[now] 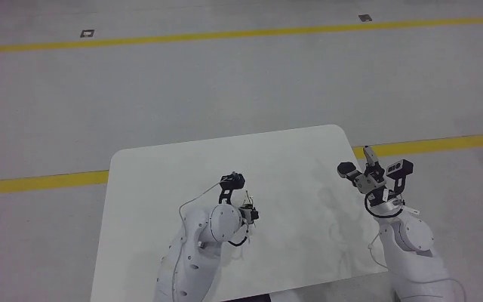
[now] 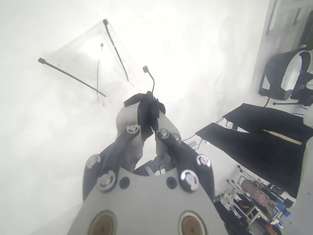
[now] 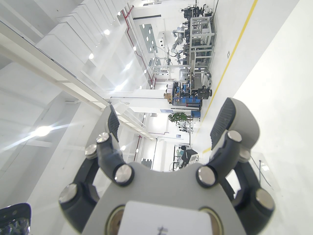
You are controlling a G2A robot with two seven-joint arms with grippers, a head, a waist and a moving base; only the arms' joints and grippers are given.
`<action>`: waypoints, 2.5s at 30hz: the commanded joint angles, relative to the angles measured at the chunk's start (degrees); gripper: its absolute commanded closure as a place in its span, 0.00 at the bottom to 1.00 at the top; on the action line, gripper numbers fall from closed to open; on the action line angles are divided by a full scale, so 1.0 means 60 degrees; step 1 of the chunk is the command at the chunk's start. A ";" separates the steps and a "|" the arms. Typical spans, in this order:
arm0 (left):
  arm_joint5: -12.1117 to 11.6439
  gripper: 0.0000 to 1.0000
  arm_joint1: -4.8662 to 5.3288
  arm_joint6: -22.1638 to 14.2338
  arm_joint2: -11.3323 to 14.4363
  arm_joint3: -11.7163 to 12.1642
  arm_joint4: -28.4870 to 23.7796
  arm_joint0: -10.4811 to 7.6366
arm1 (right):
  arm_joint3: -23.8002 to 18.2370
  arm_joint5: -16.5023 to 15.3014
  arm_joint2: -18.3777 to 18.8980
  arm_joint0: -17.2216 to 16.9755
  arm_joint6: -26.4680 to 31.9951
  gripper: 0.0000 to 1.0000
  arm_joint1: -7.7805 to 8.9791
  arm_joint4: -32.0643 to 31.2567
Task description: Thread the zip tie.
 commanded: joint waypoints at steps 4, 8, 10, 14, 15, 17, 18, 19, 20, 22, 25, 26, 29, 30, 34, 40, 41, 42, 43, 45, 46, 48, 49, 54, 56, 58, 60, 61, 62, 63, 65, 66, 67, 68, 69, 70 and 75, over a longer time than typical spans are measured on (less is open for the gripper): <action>-0.2045 1.00 0.0208 -0.0301 -0.0651 -0.0072 -0.1769 -0.0043 | 0.0231 -0.0402 0.0003 0.0324 0.1862 0.00 0.0072 0.0081; -0.3503 1.00 0.0393 -0.0478 -0.1004 -0.0196 -0.2785 0.0036 | 0.0611 -0.0196 -0.0126 0.0598 0.3876 0.00 0.0163 0.0297; -0.4167 1.00 0.0478 -0.0546 -0.1089 -0.0216 -0.3155 0.0037 | 0.0820 -0.0098 -0.0190 0.0718 0.4635 0.00 0.0194 0.0479; -0.5290 1.00 0.0645 -0.0909 -0.1215 0.0033 -0.4109 -0.0090 | 0.1180 0.0253 -0.0470 0.0981 0.5990 0.00 0.0234 0.0890; -0.5319 1.00 0.0658 -0.0954 -0.1224 0.0082 -0.4142 -0.0118 | 0.1222 0.0260 -0.0542 0.1079 0.6393 0.00 0.0254 0.0829; -0.5319 1.00 0.0658 -0.0954 -0.1224 0.0082 -0.4142 -0.0118 | 0.1222 0.0260 -0.0542 0.1079 0.6393 0.00 0.0254 0.0829; -0.5319 1.00 0.0658 -0.0954 -0.1224 0.0082 -0.4142 -0.0118 | 0.1222 0.0260 -0.0542 0.1079 0.6393 0.00 0.0254 0.0829; -0.5319 1.00 0.0658 -0.0954 -0.1224 0.0082 -0.4142 -0.0118 | 0.1222 0.0260 -0.0542 0.1079 0.6393 0.00 0.0254 0.0829; -0.5319 1.00 0.0658 -0.0954 -0.1224 0.0082 -0.4142 -0.0118 | 0.1222 0.0260 -0.0542 0.1079 0.6393 0.00 0.0254 0.0829; -0.5319 1.00 0.0658 -0.0954 -0.1224 0.0082 -0.4142 -0.0118 | 0.1222 0.0260 -0.0542 0.1079 0.6393 0.00 0.0254 0.0829; -0.5468 1.00 0.0731 -0.0518 -0.1207 0.0359 -0.4055 -0.0115 | 0.1100 0.0206 -0.0597 0.1101 0.6356 0.00 0.0243 0.0905; -0.5661 1.00 0.0765 -0.0513 -0.1199 0.0474 -0.4186 -0.0130 | 0.1096 0.0255 -0.0738 0.1079 0.6509 0.00 0.0231 0.1018; -0.6088 1.00 0.0893 -0.0656 -0.1050 0.0520 -0.4613 -0.0239 | 0.1543 0.0542 -0.1113 0.1285 0.7034 0.00 0.0220 0.1246; -0.6088 1.00 0.0948 -0.0702 -0.0924 0.0438 -0.4705 -0.0262 | 0.1759 0.0555 -0.1236 0.1397 0.7241 0.00 0.0223 0.1177; -0.6088 1.00 0.1264 -0.0614 -0.0489 0.0104 -0.4856 -0.0329 | 0.2650 0.0349 -0.1703 0.1921 0.7719 0.00 0.0226 0.0697; -0.6088 1.00 0.1909 -0.0289 0.0388 -0.0451 -0.5159 -0.0560 | 0.3218 -0.0359 -0.2656 0.2492 0.7806 0.00 0.0238 0.0375; -0.6088 1.00 0.1944 -0.0251 0.0431 -0.0460 -0.5161 -0.0574 | 0.3251 -0.0377 -0.2699 0.2513 0.7806 0.00 0.0241 0.0410; -0.6088 1.00 0.1944 -0.0251 0.0431 -0.0460 -0.5161 -0.0574 | 0.3251 -0.0377 -0.2699 0.2513 0.7806 0.00 0.0241 0.0410; -0.6088 1.00 0.1944 -0.0251 0.0431 -0.0460 -0.5161 -0.0574 | 0.3251 -0.0377 -0.2699 0.2513 0.7806 0.00 0.0241 0.0410; -0.6088 1.00 0.1944 -0.0251 0.0431 -0.0460 -0.5161 -0.0574 | 0.3251 -0.0377 -0.2699 0.2513 0.7806 0.00 0.0241 0.0410; -0.6088 1.00 0.1944 -0.0251 0.0431 -0.0460 -0.5161 -0.0574 | 0.3251 -0.0377 -0.2699 0.2513 0.7806 0.00 0.0241 0.0410; -0.5984 1.00 0.1948 -0.0156 0.0449 -0.0374 -0.5204 -0.0540 | 0.3251 -0.0377 -0.2699 0.2513 0.7806 0.00 0.0241 0.0410; -0.5863 1.00 0.1952 -0.0104 0.0528 -0.0232 -0.5627 -0.0531 | 0.3229 -0.0213 -0.2864 0.2491 0.7659 0.00 0.0242 0.0041; -0.5265 1.00 0.2023 -0.0610 0.0612 0.0268 -0.6912 -0.0936 | 0.3356 -0.0379 -0.3385 0.2817 0.7806 0.00 0.0203 -0.0127; -0.5146 1.00 0.2082 -0.0547 0.0600 0.0360 -0.6819 -0.1095 | 0.3454 -0.0493 -0.3596 0.2923 0.7806 0.00 0.0219 -0.0029; -0.5146 1.00 0.2082 -0.0547 0.0600 0.0360 -0.6819 -0.1095 | 0.3476 -0.0493 -0.3608 0.2932 0.7806 0.00 0.0223 0.0002; -0.5146 1.00 0.2082 -0.0547 0.0600 0.0360 -0.6819 -0.1095 | 0.3476 -0.0493 -0.3608 0.2932 0.7806 0.00 0.0223 0.0002; -0.5146 1.00 0.2082 -0.0547 0.0600 0.0360 -0.6819 -0.1095 | 0.3476 -0.0493 -0.3608 0.2932 0.7806 0.00 0.0223 0.0002; -0.5146 1.00 0.2082 -0.0547 0.0600 0.0360 -0.6819 -0.1095 | 0.3476 -0.0493 -0.3608 0.2932 0.7806 0.00 0.0223 0.0002; -0.5057 1.00 0.2087 -0.0404 0.0633 0.0441 -0.6950 -0.1047 | 0.3476 -0.0493 -0.3608 0.2932 0.7806 0.00 0.0223 0.0002; -0.4896 1.00 0.2121 -0.0181 0.0582 0.0529 -0.7157 -0.1094 | 0.3484 -0.0403 -0.3715 0.2893 0.7474 0.00 0.0226 -0.0362; -0.4882 1.00 0.2150 -0.0208 0.0592 0.0561 -0.7296 -0.1121 | 0.3499 -0.0491 -0.3771 0.2931 0.7421 0.00 0.0236 -0.0623; -0.4867 1.00 0.2169 -0.0229 0.0573 0.0580 -0.7513 -0.1136 | 0.3545 -0.0493 -0.3799 0.2938 0.7434 0.00 0.0226 -0.0498; -0.4828 1.00 0.2193 -0.0271 0.0551 0.0599 -0.7669 -0.1158 | 0.3555 -0.0493 -0.3832 0.2977 0.7599 0.00 0.0223 -0.0444; -0.4807 1.00 0.2217 -0.0356 0.0555 0.0610 -0.7805 -0.1182 | 0.3553 -0.0493 -0.3816 0.3033 0.7747 0.00 0.0224 -0.0459; -0.4763 1.00 0.2245 -0.0407 0.0530 0.0644 -0.8098 -0.1198 | 0.3545 -0.0493 -0.3796 0.3056 0.7806 0.00 0.0215 -0.0433; -0.4426 1.00 0.2370 -0.0601 0.0586 0.0770 -0.8346 -0.1370 | 0.3350 -0.0493 -0.3668 0.3063 0.7806 0.53 0.0167 -0.0448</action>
